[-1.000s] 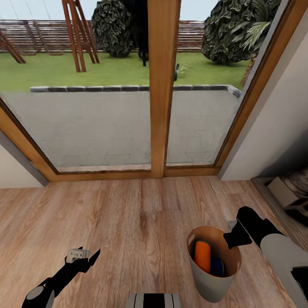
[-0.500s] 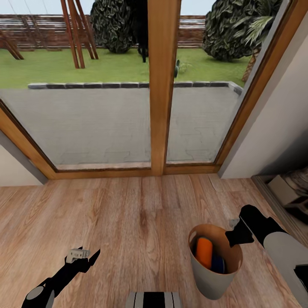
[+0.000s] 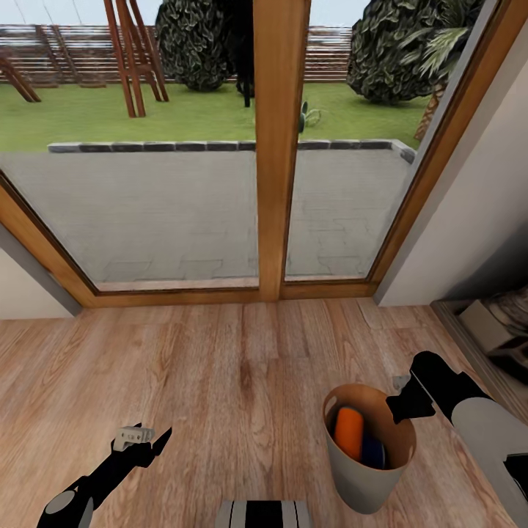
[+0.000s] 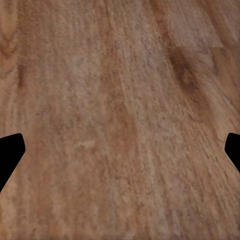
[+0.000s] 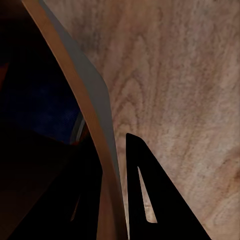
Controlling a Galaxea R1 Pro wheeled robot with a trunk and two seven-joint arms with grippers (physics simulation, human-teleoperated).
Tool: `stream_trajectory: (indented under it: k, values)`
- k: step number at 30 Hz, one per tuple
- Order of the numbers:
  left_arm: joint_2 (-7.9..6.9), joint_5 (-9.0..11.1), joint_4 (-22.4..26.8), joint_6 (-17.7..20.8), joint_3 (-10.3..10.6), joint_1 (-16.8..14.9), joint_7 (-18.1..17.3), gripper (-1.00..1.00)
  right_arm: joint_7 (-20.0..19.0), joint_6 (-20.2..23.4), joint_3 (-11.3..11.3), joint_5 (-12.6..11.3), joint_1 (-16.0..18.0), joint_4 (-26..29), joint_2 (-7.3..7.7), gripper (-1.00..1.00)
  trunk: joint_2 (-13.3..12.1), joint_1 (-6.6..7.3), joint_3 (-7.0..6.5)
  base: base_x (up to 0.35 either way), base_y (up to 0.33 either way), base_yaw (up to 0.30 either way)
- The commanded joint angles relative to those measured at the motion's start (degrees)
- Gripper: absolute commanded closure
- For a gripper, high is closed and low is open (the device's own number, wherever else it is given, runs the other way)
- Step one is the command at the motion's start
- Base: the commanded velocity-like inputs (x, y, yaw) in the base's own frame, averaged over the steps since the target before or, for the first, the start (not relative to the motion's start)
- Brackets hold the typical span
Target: Put the three can of soda from the living room inside the tash can in the kitchen.
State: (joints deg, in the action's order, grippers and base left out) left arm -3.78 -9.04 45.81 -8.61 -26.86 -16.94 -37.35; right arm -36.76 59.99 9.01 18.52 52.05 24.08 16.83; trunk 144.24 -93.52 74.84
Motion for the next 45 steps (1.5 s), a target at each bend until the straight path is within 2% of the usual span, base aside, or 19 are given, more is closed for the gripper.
stream_trajectory:
  k: [1, 8, 9, 45]
  values:
    - [0.01, 0.0, 0.0, 0.0, 0.0, 0.0, 0.0, -1.00, 0.4, 0.0, -0.6, 1.5, -0.8, 0.3, -1.27, 1.00, 0.0, -0.04, 0.03, 0.000, 0.000, 0.000]
    - [0.01, 0.0, 0.0, 0.0, 0.0, 0.0, 0.0, -1.00, 0.4, 0.0, -0.6, 1.5, -0.8, 0.3, -1.27, 1.00, 0.0, -0.04, 0.03, 0.000, 0.000, 0.000]
    - [0.01, 0.0, 0.0, 0.0, 0.0, 0.0, 0.0, -1.00, 0.4, 0.0, -0.6, 1.5, -0.8, 0.3, -1.27, -1.00, 0.0, -0.04, 0.03, 0.000, 0.000, 0.000]
    - [0.00, 0.0, -0.1, -0.5, 0.0, 0.0, 0.0, -1.00, 0.4, 0.0, -0.5, 1.6, -0.8, 0.3, -1.26, -1.00, 0.0, -0.04, 0.03, 0.000, 0.000, 0.000]
